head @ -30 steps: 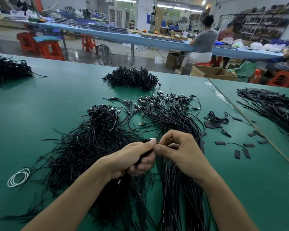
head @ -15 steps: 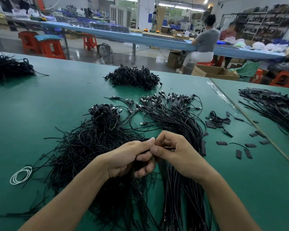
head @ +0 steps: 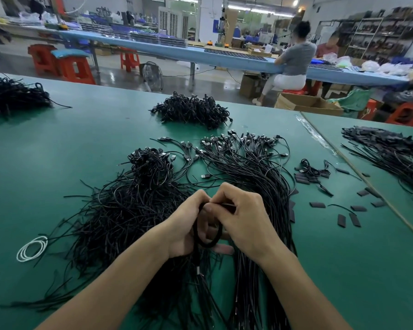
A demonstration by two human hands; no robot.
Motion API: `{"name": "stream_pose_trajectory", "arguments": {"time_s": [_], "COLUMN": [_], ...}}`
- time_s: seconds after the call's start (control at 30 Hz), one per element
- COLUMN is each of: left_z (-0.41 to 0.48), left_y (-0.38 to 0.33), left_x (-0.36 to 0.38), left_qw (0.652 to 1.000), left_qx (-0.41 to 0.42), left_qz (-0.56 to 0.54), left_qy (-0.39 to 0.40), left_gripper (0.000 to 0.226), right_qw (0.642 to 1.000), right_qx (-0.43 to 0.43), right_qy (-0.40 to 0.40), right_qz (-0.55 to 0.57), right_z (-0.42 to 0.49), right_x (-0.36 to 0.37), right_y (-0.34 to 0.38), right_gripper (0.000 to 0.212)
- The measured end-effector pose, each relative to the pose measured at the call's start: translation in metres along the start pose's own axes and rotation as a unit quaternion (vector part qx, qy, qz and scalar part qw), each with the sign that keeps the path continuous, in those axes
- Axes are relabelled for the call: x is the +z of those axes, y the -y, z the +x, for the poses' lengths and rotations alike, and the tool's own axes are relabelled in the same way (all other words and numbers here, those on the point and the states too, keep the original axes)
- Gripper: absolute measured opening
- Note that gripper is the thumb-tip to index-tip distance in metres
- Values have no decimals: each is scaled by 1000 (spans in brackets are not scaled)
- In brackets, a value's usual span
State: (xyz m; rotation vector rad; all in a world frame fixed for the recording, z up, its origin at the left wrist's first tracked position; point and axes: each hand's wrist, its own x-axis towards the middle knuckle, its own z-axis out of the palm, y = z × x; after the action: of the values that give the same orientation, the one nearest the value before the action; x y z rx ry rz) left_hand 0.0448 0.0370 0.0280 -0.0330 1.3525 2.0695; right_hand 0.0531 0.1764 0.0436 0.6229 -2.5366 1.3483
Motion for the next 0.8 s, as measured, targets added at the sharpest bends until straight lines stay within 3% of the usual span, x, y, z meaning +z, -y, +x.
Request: {"name": "stream_pose_trajectory", "arguments": {"time_s": [0.1,0.23,0.33,0.4,0.5,0.57,0.7,0.8], "left_z": [4,13,16,15,15,15,16,15], "left_y": [2,8,8,7,7,7,2,0], "left_x": [-5,-14,-25,-31,-35,-35,-35,-34], "left_qw": [1000,986,967,960,954,950,946,948], "left_qx": [-12,50,121,139,161,170,176,168], "left_qz": [16,100,105,78,45,27,-22,-34], "left_qy": [0,-127,-199,-230,-251,-260,-270,-267], "left_gripper": [60,56,58,59,63,64,65,67], "right_qw": [1000,998,990,984,958,939,919,925], "right_qx": [2,26,114,174,204,217,210,218], "right_qy": [-4,3,-9,17,142,179,169,160], "right_qz": [21,48,83,27,-141,-198,-287,-267], "right_z": [4,7,5,3,-3,-9,-17,-17], "right_x": [4,1,1,1,7,18,34,37], "right_y": [-1,-8,-20,-32,-48,-51,-46,-46], "right_gripper": [23,12,38,35,12,16,25,17]}}
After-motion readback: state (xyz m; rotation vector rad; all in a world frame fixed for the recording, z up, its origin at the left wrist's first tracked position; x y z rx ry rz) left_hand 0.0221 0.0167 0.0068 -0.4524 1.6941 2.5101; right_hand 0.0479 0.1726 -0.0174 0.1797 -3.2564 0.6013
